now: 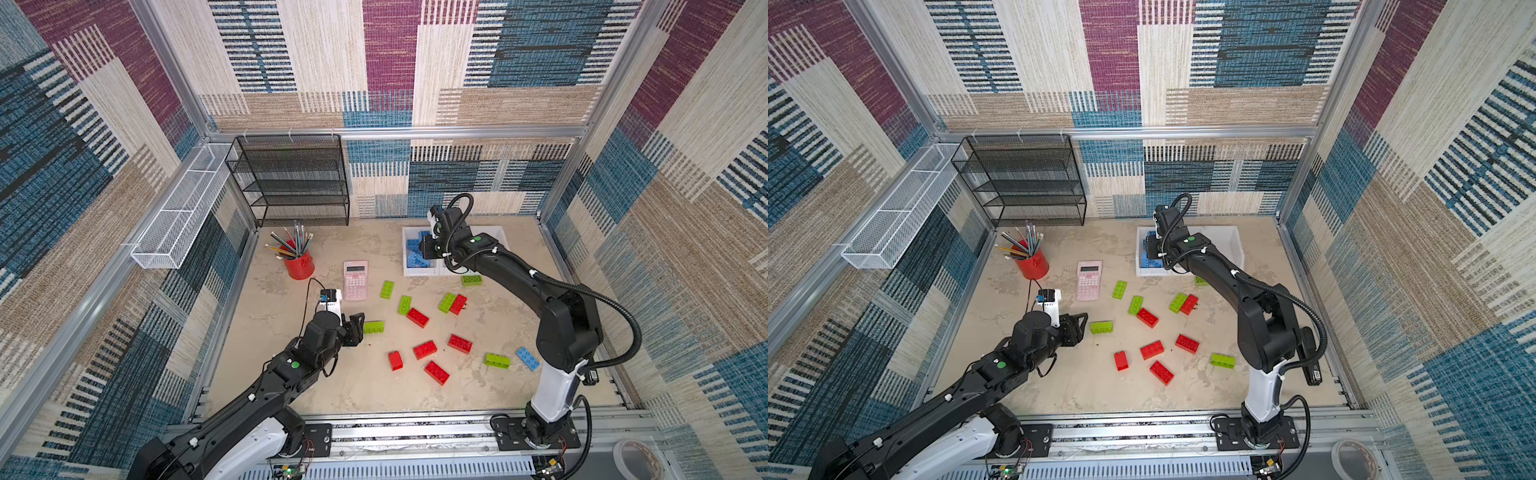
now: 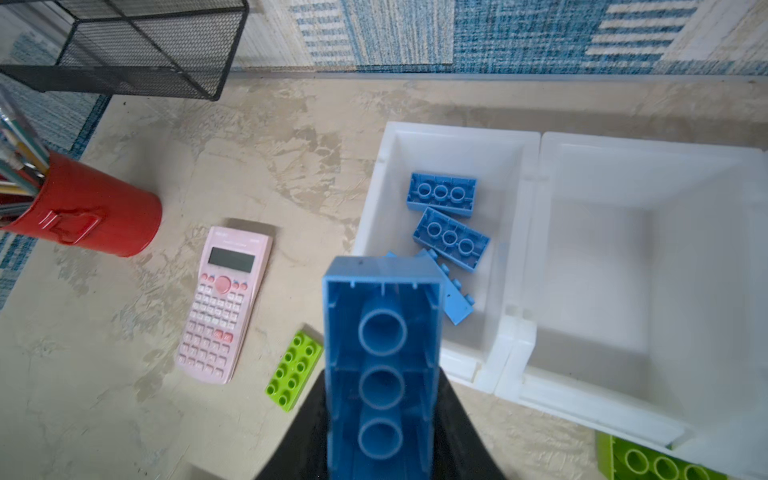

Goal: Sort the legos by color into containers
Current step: 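Carry the blue brick with the right gripper into the bin compartment and release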

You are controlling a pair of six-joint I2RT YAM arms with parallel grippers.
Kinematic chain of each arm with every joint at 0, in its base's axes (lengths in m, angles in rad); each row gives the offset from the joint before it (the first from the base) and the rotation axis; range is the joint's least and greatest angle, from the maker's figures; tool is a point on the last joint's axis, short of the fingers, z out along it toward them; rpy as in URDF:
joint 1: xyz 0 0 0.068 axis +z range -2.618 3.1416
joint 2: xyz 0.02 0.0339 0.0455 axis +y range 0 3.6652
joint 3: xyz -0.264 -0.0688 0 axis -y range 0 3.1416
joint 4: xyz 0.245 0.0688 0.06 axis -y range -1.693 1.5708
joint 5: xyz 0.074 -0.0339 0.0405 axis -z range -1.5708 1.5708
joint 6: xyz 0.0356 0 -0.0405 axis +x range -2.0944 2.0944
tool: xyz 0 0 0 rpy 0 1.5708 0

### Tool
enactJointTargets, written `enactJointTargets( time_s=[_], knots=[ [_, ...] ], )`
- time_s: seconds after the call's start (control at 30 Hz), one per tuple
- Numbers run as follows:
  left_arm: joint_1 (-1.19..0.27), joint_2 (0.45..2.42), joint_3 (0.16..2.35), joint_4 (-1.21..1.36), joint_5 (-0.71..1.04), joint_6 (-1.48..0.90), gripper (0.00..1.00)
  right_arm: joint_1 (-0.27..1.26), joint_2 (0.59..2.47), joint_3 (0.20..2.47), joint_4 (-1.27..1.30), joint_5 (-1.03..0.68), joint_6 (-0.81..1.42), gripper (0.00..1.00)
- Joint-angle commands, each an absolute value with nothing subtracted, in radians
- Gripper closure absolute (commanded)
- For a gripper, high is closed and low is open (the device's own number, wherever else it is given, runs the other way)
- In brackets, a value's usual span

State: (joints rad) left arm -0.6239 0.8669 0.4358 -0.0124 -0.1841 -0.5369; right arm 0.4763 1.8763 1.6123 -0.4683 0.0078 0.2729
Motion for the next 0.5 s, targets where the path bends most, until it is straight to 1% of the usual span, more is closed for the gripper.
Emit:
enactJointTargets(
  time_s=[0.0,0.2,0.33,0.47],
  knots=[
    [-0.623,0.898,0.445,0.020,-0.199,-0.495,0.38,0.460,1.937,1.677,-0.439,0.003,0.233,0.71],
    [-0.621,0.961,0.476,0.010,-0.199,-0.492,0.38,0.433,2.062,1.768,-0.429,-0.008,0.206,0.70],
    [-0.621,0.990,0.490,0.011,-0.192,-0.489,0.38,0.413,2.098,1.778,-0.402,-0.024,0.207,0.68],
    [-0.620,1.014,0.501,0.014,-0.181,-0.484,0.38,0.405,2.125,1.777,-0.376,-0.045,0.208,0.61]
  ],
)
